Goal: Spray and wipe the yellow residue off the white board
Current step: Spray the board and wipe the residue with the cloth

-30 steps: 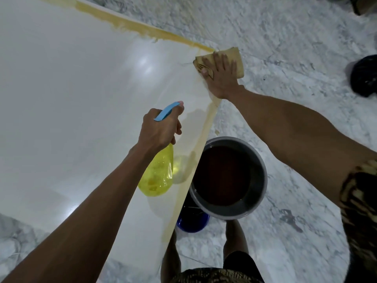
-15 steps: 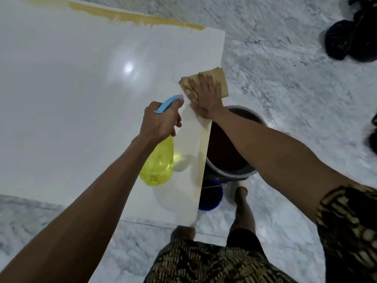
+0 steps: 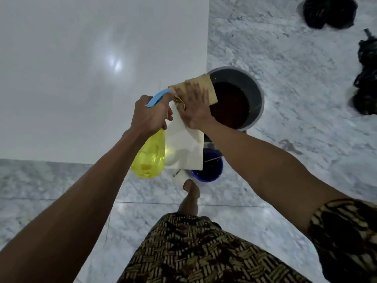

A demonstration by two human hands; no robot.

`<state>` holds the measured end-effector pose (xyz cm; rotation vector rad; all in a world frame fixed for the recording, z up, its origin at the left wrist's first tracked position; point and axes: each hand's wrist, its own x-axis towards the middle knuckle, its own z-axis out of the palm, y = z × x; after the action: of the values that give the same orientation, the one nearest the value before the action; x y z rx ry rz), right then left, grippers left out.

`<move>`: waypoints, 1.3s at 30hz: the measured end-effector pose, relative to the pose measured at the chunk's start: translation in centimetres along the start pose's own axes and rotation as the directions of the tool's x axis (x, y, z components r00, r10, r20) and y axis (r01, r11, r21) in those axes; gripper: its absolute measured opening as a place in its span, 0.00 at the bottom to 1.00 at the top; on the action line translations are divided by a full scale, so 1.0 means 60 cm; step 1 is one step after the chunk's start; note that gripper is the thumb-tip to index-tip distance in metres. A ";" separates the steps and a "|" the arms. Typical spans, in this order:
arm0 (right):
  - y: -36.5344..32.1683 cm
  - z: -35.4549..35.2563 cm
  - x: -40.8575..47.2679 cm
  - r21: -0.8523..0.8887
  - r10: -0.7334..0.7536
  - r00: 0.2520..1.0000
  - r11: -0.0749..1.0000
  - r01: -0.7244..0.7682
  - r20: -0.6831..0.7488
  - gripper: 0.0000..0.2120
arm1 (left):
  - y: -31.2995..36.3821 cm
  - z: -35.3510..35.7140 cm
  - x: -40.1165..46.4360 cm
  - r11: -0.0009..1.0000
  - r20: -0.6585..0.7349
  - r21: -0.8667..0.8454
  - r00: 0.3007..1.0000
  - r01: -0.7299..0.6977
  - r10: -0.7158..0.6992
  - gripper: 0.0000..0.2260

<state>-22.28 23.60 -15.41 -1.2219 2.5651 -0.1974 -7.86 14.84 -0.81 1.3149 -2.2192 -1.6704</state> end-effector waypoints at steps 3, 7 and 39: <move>-0.021 0.024 -0.053 -0.038 0.038 0.999 0.999 -0.039 -0.014 0.29 | -0.034 -0.003 -0.064 1.000 0.003 -0.024 1.000 -0.017 0.017 0.25; -0.057 0.062 -0.148 -0.058 0.084 0.996 0.995 -0.085 -0.029 0.30 | -0.085 -0.019 -0.170 0.998 0.014 -0.067 1.000 -0.020 0.021 0.25; -0.234 -0.051 -0.646 0.771 0.324 0.902 -0.637 -0.014 0.284 0.40 | -0.170 -0.140 -0.527 0.994 0.204 -0.019 0.973 -0.108 0.110 0.30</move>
<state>10.25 44.84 -1.18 0.3563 1.0512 -2.1080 22.34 28.73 7.47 1.0397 -2.3432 -1.8459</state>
